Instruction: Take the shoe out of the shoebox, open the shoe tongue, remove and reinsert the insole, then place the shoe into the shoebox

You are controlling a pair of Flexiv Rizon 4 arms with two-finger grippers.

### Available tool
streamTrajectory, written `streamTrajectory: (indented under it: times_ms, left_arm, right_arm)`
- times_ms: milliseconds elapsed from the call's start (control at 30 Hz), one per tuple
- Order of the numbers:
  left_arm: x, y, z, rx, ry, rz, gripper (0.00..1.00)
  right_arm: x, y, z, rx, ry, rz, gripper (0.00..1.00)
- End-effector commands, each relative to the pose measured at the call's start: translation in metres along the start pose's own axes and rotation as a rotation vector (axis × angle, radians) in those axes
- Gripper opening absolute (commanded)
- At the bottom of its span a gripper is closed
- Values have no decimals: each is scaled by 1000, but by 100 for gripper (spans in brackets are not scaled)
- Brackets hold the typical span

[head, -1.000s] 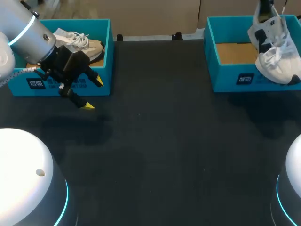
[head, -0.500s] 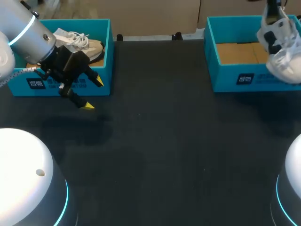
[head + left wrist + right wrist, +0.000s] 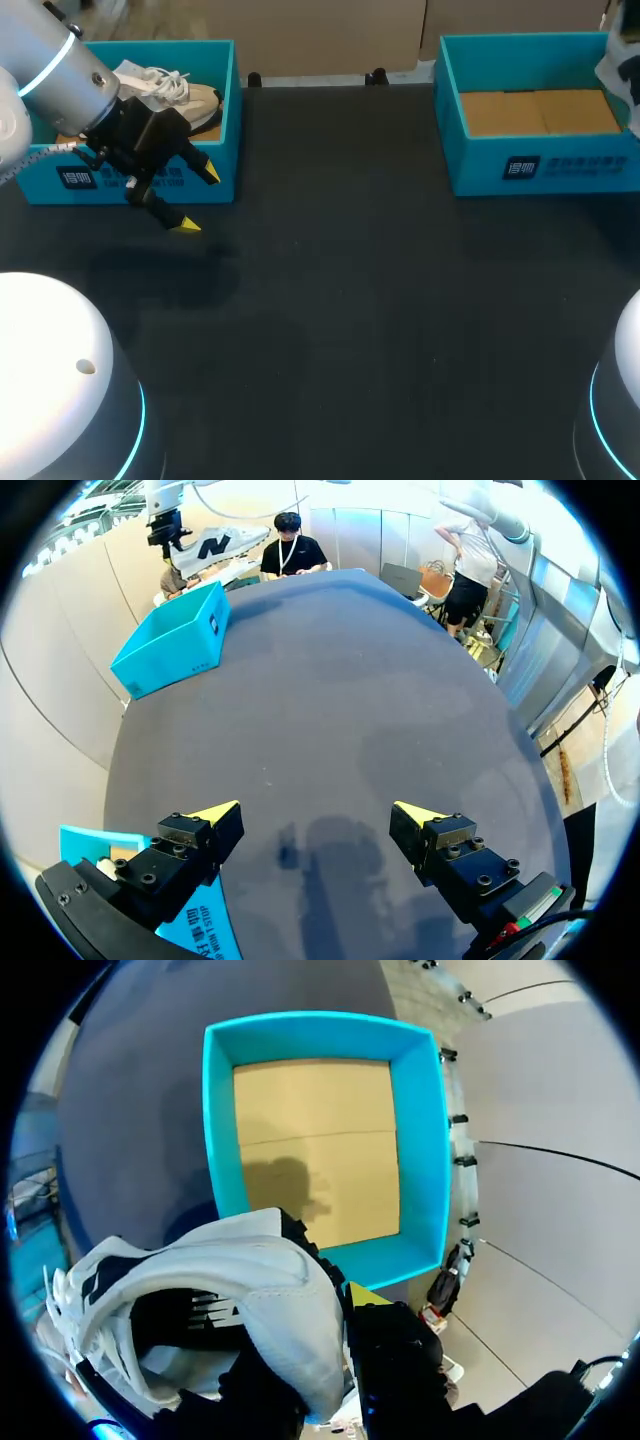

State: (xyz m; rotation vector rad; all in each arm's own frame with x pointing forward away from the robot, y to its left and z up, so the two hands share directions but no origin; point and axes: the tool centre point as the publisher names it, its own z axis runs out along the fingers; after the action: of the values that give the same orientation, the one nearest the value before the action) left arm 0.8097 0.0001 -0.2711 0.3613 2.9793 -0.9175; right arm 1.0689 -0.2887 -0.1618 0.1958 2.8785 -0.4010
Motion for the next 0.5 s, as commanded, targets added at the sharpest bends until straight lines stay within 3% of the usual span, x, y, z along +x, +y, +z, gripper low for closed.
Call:
streamTrajectory:
  times_ms: [33,300,500]
  left_arm:
    - [0,0,0,-3,1,1,100]
    - [0,0,0,-3,1,1,100]
    - [0,0,0,-3,1,1,100]
  right_arm:
    - [-5,-15,12,-33,27,17,0]
    - [-5,-21,18,-17,30,44,0]
    - [-5,-32,21,31,46,260,0]
